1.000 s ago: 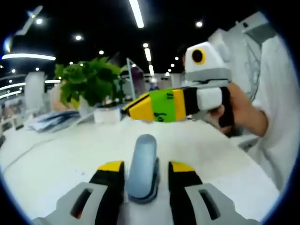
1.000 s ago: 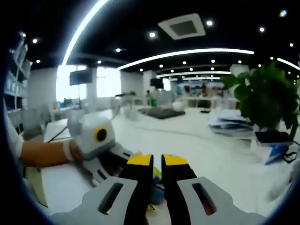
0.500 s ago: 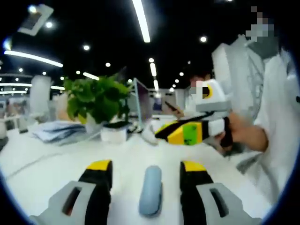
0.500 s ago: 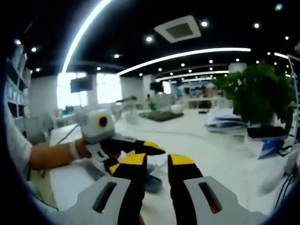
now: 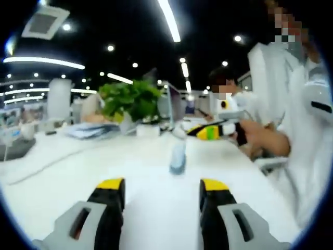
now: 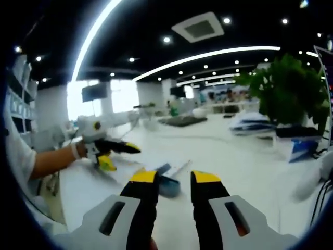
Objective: Pick up the paper insert the paper into the punch align the paper edges press the punch to punch holes
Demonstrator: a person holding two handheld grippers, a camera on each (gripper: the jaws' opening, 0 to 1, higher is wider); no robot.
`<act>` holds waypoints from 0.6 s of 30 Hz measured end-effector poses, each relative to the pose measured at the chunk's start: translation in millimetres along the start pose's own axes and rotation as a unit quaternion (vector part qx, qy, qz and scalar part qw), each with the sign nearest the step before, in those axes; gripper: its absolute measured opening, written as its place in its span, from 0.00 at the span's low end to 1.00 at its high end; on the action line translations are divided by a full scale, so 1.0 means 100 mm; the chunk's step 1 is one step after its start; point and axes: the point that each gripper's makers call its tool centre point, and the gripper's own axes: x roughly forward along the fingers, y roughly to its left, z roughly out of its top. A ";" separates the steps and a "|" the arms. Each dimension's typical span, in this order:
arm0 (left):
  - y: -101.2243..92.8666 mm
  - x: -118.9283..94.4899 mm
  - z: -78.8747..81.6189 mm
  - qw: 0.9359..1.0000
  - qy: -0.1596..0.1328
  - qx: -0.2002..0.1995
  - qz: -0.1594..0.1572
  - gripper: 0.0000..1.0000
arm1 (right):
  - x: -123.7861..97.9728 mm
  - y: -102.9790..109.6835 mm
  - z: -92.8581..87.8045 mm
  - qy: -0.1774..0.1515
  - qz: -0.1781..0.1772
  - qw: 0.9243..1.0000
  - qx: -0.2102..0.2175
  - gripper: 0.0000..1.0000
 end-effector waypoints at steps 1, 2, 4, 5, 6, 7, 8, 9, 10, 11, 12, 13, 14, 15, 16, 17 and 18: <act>-0.06 -0.05 -0.07 1.000 0.008 -0.006 -0.010 0.58 | 0.01 0.01 -0.01 0.001 0.002 1.000 0.001 0.27; -0.11 -0.09 -0.12 1.000 0.013 -0.005 -0.018 0.58 | 0.01 0.05 -0.05 0.007 0.010 1.000 0.002 0.27; -0.14 -0.12 -0.16 0.999 0.024 0.003 -0.021 0.58 | 0.03 0.10 -0.10 0.012 0.022 1.000 -0.005 0.27; -0.14 -0.12 -0.18 0.999 0.027 0.006 -0.022 0.58 | 0.03 0.12 -0.12 0.015 0.026 1.000 -0.008 0.27; -0.14 -0.12 -0.20 0.999 0.031 0.009 -0.022 0.58 | 0.04 0.14 -0.14 0.018 0.029 0.999 -0.011 0.27; -0.12 -0.12 -0.22 0.999 0.033 0.009 -0.021 0.58 | 0.05 0.15 -0.17 0.019 0.032 0.999 -0.012 0.27; -0.11 -0.11 -0.25 0.999 0.039 0.009 -0.018 0.58 | 0.05 0.17 -0.18 0.021 0.037 0.999 -0.014 0.27; -0.10 -0.11 -0.26 0.999 0.042 0.011 -0.017 0.58 | 0.05 0.17 -0.19 0.021 0.038 0.999 -0.015 0.27; -0.09 -0.10 -0.32 0.998 0.056 0.020 -0.014 0.58 | 0.05 0.18 -0.20 0.022 0.044 0.999 -0.016 0.27; -0.11 -0.11 -0.32 0.998 0.054 0.003 -0.015 0.58 | 0.05 0.19 -0.22 0.024 0.050 0.998 -0.019 0.27; -0.11 -0.11 -0.31 0.998 0.051 0.009 -0.018 0.59 | 0.05 0.19 -0.24 0.028 0.056 0.998 -0.026 0.27; -0.10 -0.11 -0.31 0.999 0.051 0.006 -0.018 0.58 | 0.05 0.20 -0.26 0.034 0.067 0.997 -0.032 0.28; -0.09 -0.11 -0.31 0.999 0.051 0.008 -0.015 0.56 | 0.05 0.24 -0.28 0.037 0.088 0.995 -0.042 0.28; -0.08 -0.11 -0.31 0.999 0.051 0.007 -0.012 0.56 | 0.05 0.25 -0.29 0.037 0.100 0.993 -0.048 0.28; -0.09 -0.11 -0.31 0.999 0.051 0.006 -0.012 0.56 | 0.05 0.22 -0.30 0.039 0.102 0.993 -0.051 0.28; -0.09 -0.10 -0.31 0.999 0.051 0.006 -0.011 0.56 | 0.06 0.19 -0.31 0.045 0.108 0.991 -0.060 0.28; -0.09 -0.10 -0.31 0.999 0.051 0.006 -0.011 0.56 | 0.07 0.17 -0.33 0.053 0.114 0.990 -0.068 0.29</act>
